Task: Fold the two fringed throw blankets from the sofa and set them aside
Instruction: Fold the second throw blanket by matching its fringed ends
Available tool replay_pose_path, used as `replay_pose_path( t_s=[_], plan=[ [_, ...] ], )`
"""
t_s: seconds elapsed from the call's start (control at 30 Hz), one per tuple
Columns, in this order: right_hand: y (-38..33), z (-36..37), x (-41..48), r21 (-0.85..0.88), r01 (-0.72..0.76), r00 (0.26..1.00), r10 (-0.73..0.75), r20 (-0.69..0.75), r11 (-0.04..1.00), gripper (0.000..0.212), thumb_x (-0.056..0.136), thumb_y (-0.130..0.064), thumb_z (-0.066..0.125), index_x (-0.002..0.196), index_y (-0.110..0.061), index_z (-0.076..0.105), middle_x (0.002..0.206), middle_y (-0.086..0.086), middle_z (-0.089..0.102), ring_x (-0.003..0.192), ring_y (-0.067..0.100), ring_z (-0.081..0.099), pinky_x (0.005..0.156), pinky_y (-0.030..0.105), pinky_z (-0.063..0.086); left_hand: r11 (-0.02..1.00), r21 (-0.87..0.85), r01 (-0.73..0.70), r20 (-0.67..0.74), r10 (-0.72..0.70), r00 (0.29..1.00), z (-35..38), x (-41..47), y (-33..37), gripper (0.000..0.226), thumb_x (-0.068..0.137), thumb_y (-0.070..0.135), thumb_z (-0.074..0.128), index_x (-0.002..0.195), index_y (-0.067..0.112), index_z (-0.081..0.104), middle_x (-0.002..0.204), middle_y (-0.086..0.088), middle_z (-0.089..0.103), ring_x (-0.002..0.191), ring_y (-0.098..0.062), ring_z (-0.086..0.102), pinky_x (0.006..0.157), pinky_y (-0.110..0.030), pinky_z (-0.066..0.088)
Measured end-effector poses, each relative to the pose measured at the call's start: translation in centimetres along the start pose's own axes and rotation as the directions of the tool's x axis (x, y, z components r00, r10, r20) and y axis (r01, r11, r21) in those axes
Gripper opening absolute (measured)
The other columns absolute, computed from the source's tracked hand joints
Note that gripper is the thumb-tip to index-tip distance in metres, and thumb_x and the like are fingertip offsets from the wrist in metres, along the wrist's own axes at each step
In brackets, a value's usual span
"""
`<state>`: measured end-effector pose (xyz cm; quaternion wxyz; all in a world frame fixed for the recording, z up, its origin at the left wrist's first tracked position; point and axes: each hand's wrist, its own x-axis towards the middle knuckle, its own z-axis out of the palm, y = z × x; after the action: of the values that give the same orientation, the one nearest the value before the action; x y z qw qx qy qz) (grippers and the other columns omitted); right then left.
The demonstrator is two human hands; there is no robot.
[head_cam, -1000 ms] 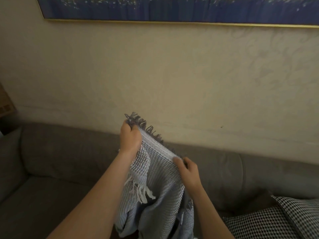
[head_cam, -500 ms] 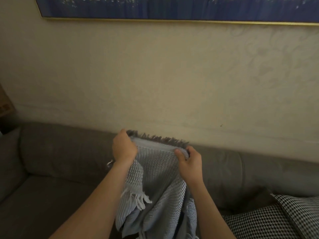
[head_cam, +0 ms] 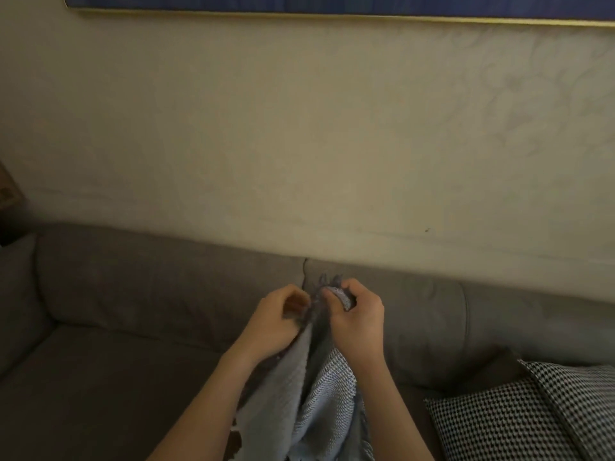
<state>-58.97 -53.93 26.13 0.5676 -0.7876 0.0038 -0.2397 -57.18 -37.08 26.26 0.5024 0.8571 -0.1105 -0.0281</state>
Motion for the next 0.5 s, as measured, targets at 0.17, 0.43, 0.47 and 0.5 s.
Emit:
replay_pose_path(
  t_s=[0.17, 0.43, 0.47, 0.5],
  plan=[
    [0.3, -0.4, -0.4, -0.056, -0.006, 1.000, 0.005, -0.024, 0.998, 0.035, 0.091, -0.014, 0.080, 0.066, -0.027, 0.059, 0.060, -0.012, 0.061, 0.052, 0.005, 0.053, 0.051, 0.014, 0.038, 0.980, -0.189, -0.059, 0.145, 0.088, 0.986, 1.3, -0.8, 1.7, 0.023, 0.091, 0.016, 0.066, 0.113, 0.020, 0.071, 0.104, 0.001, 0.078, 0.102, -0.017, 0.074, 0.090, -0.040, 0.060],
    [0.3, -0.8, -0.8, -0.047, -0.030, 1.000, 0.030, -0.001, 0.998, 0.023, 0.083, -0.014, 0.087, 0.068, -0.024, 0.072, 0.062, -0.009, 0.067, 0.055, 0.006, 0.058, 0.054, 0.020, 0.045, 0.992, 0.006, -0.125, -0.027, 0.126, 0.992, 3.1, -0.9, 2.0, 0.020, 0.103, 0.007, 0.058, 0.102, 0.024, 0.068, 0.089, 0.011, 0.071, 0.085, -0.001, 0.069, 0.070, -0.017, 0.052],
    [0.3, -0.8, -0.8, -0.054, -0.029, 1.000, 0.029, 0.008, 0.998, 0.020, 0.084, -0.015, 0.087, 0.069, -0.022, 0.074, 0.062, -0.007, 0.068, 0.055, 0.009, 0.060, 0.054, 0.023, 0.047, 0.992, -0.014, -0.122, -0.023, 0.121, 0.992, 3.4, -1.0, 2.1, 0.019, 0.105, 0.007, 0.055, 0.109, 0.021, 0.069, 0.097, 0.009, 0.073, 0.090, 0.000, 0.069, 0.076, -0.020, 0.055],
    [0.4, -0.9, -0.9, -0.056, -0.028, 0.999, 0.029, 0.020, 0.998, 0.019, 0.084, -0.016, 0.087, 0.070, -0.021, 0.075, 0.063, -0.006, 0.069, 0.055, 0.010, 0.061, 0.053, 0.025, 0.048, 0.994, -0.029, -0.106, -0.016, 0.106, 0.994, 3.6, -1.1, 2.1, 0.021, 0.107, 0.008, 0.052, 0.116, 0.017, 0.068, 0.106, 0.006, 0.074, 0.097, -0.001, 0.070, 0.085, -0.025, 0.058]
  ],
)
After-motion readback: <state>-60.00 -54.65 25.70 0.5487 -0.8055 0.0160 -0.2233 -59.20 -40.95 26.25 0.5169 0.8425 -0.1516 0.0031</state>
